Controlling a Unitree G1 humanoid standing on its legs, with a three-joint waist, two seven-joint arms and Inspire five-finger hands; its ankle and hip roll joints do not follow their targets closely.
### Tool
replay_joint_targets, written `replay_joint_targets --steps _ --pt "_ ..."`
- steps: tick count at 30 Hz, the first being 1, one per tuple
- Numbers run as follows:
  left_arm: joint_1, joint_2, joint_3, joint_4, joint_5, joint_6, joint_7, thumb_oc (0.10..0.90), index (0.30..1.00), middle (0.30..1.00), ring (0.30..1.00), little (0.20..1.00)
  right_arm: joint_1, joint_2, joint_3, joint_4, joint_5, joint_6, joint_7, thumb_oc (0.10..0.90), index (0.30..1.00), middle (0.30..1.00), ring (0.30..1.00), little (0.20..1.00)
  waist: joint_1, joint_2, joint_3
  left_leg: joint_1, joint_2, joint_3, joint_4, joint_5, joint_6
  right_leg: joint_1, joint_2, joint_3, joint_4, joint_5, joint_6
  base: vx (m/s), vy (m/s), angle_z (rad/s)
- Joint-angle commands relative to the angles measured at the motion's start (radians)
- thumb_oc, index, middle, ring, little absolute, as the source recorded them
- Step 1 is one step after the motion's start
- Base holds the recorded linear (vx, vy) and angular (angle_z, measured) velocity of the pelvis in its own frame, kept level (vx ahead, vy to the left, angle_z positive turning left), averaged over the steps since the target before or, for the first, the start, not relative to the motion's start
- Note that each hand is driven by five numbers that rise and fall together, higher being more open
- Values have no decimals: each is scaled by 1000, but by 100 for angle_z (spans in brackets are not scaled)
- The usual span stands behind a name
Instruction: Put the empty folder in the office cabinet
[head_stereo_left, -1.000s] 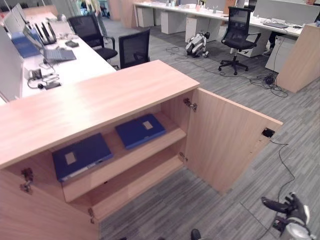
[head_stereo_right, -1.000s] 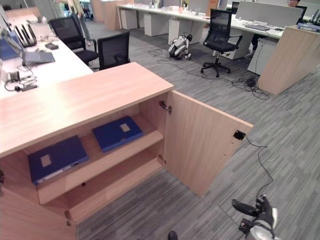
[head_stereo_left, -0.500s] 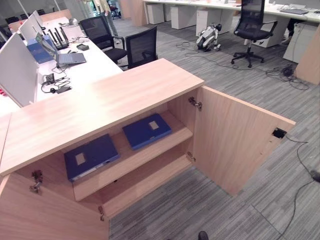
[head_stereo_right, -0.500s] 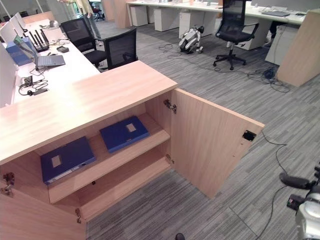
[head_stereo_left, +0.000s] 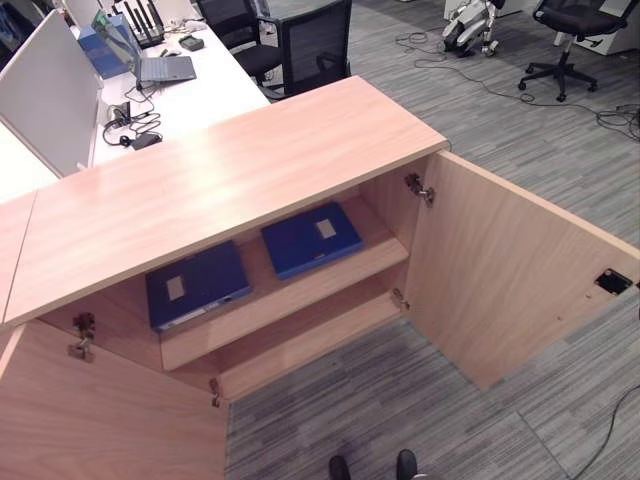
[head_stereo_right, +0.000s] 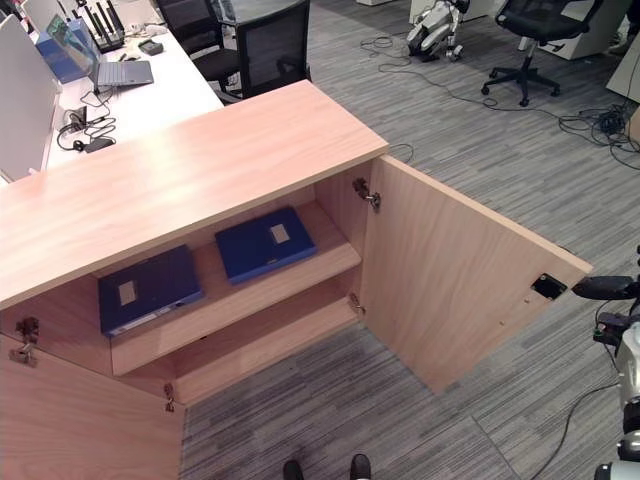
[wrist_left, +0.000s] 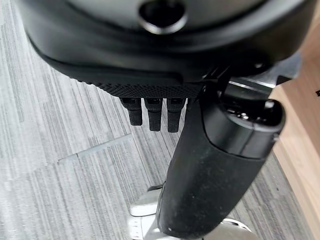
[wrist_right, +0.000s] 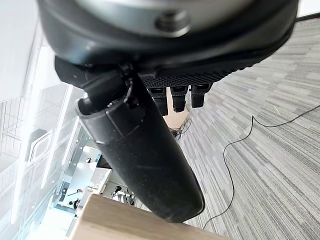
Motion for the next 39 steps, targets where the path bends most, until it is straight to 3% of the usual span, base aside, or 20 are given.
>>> replay_joint_targets --steps 1,8,12,18,19,21,23,24,29,33,39 --pt "-13 72 -32 29 -36 -9 6 800 900 900 900 900 -194 -38 148 -232 100 -131 103 800 900 900 900 900 65 -69 -50 31 13 4 37 -115 -54 -6 8 -12 36 -119 17 -20 -43 -8" --pt "0 66 -10 34 -25 -6 6 800 900 900 900 900 -151 40 250 -451 159 -142 195 800 900 900 900 900 73 -88 -56 32 19 9 60 -127 -55 1 12 -14 38 -123 10 -7 -16 -18" --pt "2 59 13 27 17 -11 5 800 900 900 900 900 -107 82 431 -713 158 -132 330 800 900 900 900 900 82 -100 -57 31 23 13 83 -141 -57 9 15 -16 41 -133 7 -9 12 -22" --pt "-2 57 12 11 40 -23 8 800 900 900 900 900 -147 109 622 -861 142 -119 417 800 900 900 900 900 95 -114 -61 27 25 10 99 -150 -55 9 12 -20 45 -131 6 -5 20 3" --pt "-7 58 -2 -8 46 -32 10 800 900 900 900 900 -199 190 737 -912 144 -107 454 800 900 900 900 900 112 -126 -63 27 27 4 109 -157 -52 9 11 -24 49 -129 6 5 8 35" --pt "-7 60 -8 -15 47 -35 14 800 900 900 900 900 -224 230 773 -919 138 -105 458 800 900 900 900 900 119 -129 -63 26 28 2 112 -160 -50 10 10 -26 51 -129 5 1 9 23" --pt "-10 60 -18 -22 48 -40 19 800 900 900 900 900 -237 310 795 -912 142 -107 448 800 900 900 900 900 130 -135 -62 25 28 -3 117 -163 -47 10 10 -30 54 -129 4 1 -10 23" --pt "-10 57 -24 -27 43 -42 21 800 900 900 900 900 -238 403 804 -877 141 -104 435 800 900 900 900 900 146 -137 -61 21 27 -11 121 -164 -45 10 10 -34 54 -128 3 1 -12 33" --pt "-11 55 -26 -29 30 -46 28 800 900 900 900 900 -228 532 810 -826 128 -108 412 800 900 900 900 900 168 -140 -55 10 25 -27 132 -166 -42 9 9 -41 55 -126 -1 -2 -18 33" --pt "-11 51 -2 -23 6 -48 32 800 900 900 900 900 -203 571 812 -802 85 -108 394 800 900 900 900 900 184 -140 -50 2 25 -47 133 -164 -41 6 11 -51 49 -124 -2 16 -31 20" --pt "-7 50 33 -34 -30 -54 44 800 900 900 900 900 -138 557 776 -785 10 -111 360 800 900 900 900 900 196 -138 -31 -17 21 -92 123 -146 -44 0 11 -74 46 -123 -4 5 -43 14"
